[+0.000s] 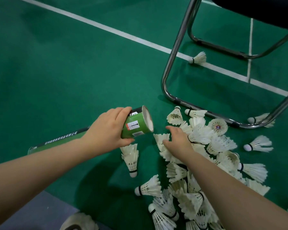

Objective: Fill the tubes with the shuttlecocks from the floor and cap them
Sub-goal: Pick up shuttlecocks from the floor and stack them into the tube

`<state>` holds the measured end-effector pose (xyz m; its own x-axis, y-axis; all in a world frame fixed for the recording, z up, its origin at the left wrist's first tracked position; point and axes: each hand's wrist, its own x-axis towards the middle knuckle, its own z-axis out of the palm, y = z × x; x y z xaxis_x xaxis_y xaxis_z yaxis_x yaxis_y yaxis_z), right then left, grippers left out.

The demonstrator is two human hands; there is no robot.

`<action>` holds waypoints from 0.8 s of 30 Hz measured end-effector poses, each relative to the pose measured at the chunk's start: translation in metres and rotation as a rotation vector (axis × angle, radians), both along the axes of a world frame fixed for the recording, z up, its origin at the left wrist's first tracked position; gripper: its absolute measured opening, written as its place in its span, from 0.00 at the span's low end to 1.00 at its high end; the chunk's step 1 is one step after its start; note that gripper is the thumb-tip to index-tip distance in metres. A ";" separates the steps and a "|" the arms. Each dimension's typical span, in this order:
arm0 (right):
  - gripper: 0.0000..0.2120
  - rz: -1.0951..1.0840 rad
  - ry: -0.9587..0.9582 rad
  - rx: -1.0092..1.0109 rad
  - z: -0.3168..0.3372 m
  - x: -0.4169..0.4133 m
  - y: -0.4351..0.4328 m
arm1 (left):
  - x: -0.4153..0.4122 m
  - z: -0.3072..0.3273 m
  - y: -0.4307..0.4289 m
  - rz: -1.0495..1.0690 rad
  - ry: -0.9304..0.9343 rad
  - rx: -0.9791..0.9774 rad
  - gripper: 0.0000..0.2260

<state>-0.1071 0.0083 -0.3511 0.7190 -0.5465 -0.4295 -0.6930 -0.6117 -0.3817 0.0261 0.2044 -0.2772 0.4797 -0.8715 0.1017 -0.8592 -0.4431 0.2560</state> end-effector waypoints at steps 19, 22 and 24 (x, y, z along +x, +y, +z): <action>0.07 -0.353 -0.931 0.267 0.057 0.008 0.018 | 0.000 0.002 -0.016 0.109 0.159 0.017 0.39; 0.06 -0.319 -0.951 0.212 0.066 0.010 0.025 | -0.002 0.002 -0.016 0.113 0.172 0.025 0.40; 0.06 -0.339 -0.991 0.173 0.073 0.009 0.029 | -0.003 0.003 -0.014 0.115 0.171 0.025 0.40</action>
<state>-0.0981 0.0376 -0.2784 0.6118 -0.7716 0.1740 -0.1490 -0.3285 -0.9327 0.0232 0.1903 -0.2745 0.5847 -0.8111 -0.0107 -0.7473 -0.5438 0.3818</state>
